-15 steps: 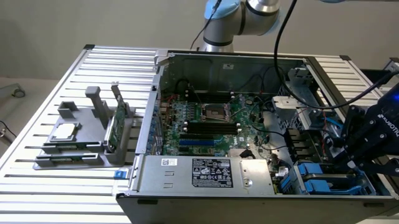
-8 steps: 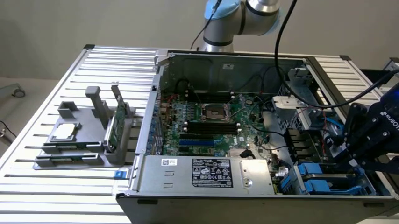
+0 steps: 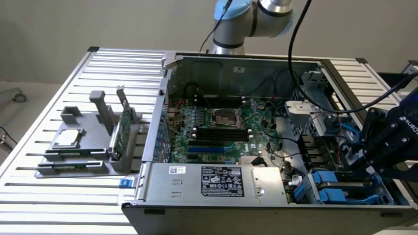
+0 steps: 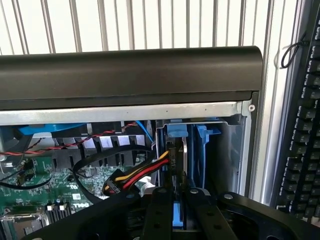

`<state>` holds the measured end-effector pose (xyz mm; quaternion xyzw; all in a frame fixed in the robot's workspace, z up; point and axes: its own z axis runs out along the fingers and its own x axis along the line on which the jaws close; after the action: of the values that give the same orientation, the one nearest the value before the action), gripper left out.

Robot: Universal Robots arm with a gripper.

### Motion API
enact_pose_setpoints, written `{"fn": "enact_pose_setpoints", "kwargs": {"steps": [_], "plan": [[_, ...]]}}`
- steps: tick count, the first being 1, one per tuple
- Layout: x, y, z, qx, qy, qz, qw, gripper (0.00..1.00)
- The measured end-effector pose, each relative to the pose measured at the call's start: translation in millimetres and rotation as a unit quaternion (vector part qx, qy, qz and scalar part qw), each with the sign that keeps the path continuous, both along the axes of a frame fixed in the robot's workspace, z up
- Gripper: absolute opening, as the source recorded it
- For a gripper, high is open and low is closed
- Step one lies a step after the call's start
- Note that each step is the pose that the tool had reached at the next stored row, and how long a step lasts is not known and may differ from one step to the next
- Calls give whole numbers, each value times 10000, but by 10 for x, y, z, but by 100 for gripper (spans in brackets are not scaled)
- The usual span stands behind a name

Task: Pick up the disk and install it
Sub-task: 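Insert the disk into the insertion slot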

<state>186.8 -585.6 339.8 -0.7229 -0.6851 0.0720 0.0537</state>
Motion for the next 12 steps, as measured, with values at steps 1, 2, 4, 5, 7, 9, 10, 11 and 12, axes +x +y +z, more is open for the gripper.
{"fn": "enact_pose_setpoints", "kwargs": {"steps": [1,2,4,5,7,9,10,11,12], "plan": [[0,-3,0,0,0,0,10000,17],[1,-7,0,0,0,1,10000,17],[0,-15,0,0,0,0,10000,17],[0,-16,0,0,0,0,10000,17],[0,-19,-2,0,0,0,10000,18],[0,-22,-4,1,0,0,10000,25],[0,-23,-5,2,0,0,10000,30],[0,-24,-4,0,0,0,10000,30],[0,-26,-4,0,0,0,10000,37]]}}
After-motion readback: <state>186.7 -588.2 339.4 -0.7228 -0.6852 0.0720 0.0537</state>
